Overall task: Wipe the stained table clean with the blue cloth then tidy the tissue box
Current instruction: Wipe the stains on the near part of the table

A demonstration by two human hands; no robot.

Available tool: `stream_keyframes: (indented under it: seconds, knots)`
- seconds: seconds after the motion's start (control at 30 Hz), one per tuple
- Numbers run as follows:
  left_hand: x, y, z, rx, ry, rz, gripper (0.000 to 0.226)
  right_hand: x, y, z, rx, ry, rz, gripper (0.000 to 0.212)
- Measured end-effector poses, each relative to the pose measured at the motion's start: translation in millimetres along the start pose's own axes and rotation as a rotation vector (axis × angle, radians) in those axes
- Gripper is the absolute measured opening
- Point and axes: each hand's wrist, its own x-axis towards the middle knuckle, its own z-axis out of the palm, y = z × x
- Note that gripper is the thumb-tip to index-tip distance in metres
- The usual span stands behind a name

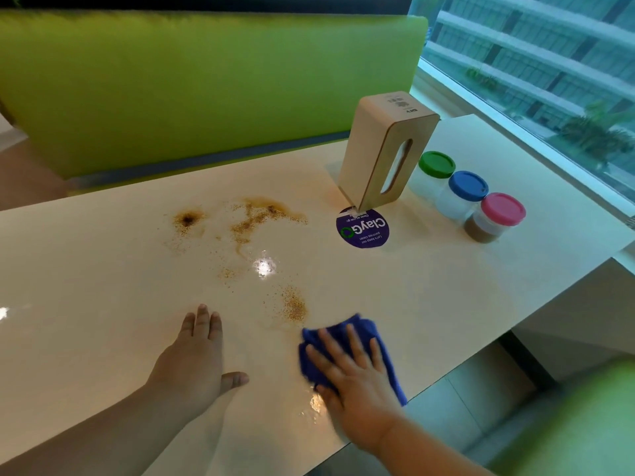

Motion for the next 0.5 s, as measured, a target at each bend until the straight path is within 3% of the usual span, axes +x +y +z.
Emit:
stream_keyframes:
  seconds: [0.07, 0.17, 0.33, 0.5]
  knots:
    - [-0.4, -0.2, -0.1, -0.017, 0.009, 0.008, 0.113, -4.8, -19.5, 7.8, -0.082, -0.036, -0.146, 0.060]
    - [-2.7, -5.6, 1.0, -0.049, 0.031, 0.034, 0.111, 6.2, -7.2, 5.5, -0.138, -0.022, -0.204, 0.057]
    - [-6.6, -22.8, 5.2, -0.159, 0.068, 0.060, 0.101, 29.5, 3.1, -5.4, 0.054, 0.106, 0.092, 0.059]
    - [-8.4, -42.4, 7.7, -0.199, 0.153, -0.019, 0.105, 15.5, -34.2, 9.2, -0.140, -0.010, -0.201, 0.054]
